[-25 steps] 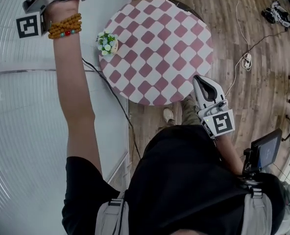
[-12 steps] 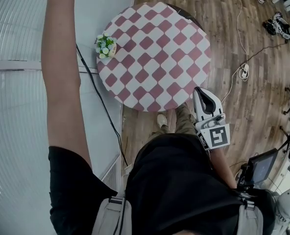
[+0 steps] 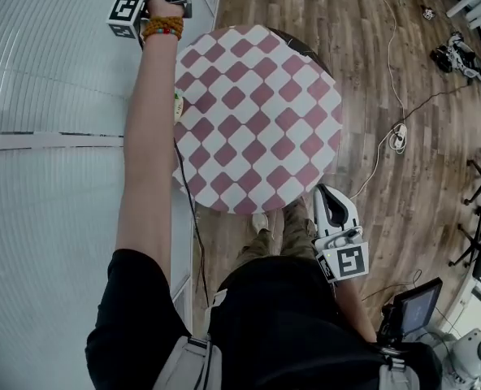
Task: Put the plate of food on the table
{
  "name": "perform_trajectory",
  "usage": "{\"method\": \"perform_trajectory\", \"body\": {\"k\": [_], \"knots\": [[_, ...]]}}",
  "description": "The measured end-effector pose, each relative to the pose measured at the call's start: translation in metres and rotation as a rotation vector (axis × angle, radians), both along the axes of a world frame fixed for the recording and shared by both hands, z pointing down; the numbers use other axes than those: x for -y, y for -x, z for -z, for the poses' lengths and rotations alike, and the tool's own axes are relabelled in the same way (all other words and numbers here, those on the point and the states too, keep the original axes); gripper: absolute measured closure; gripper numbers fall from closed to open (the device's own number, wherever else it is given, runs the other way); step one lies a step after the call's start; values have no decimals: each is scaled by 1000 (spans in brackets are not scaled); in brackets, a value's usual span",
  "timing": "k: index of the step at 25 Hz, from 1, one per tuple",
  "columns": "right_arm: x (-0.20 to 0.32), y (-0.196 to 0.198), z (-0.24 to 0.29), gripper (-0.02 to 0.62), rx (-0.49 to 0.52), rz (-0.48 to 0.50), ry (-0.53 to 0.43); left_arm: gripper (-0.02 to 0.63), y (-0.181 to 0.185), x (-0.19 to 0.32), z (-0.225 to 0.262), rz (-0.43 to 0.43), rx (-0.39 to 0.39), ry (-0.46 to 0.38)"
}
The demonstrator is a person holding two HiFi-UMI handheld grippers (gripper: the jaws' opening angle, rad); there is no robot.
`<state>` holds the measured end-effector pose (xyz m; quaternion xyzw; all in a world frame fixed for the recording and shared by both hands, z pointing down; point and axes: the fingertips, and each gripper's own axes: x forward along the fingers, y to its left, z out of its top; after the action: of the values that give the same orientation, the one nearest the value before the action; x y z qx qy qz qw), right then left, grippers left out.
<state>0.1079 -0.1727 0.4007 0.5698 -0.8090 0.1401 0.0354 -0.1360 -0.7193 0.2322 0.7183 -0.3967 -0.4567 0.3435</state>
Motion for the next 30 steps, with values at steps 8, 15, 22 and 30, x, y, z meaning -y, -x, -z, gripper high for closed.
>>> {"method": "perform_trajectory", "body": {"k": [8,15,22,30], "knots": [[14,-11,-18,583,53,-25,38,586,-16,13,-184,38,-30,300],[19,-15,-38,583,53,-13,76,586,-2,-3,-301,85,-17,483],[19,-19,-50,583,60,-9,113,586,7,-30,-378,119,-54,594],[17,-28,-71,583,57,-13,162,584,6,-60,-458,125,-65,750]]}}
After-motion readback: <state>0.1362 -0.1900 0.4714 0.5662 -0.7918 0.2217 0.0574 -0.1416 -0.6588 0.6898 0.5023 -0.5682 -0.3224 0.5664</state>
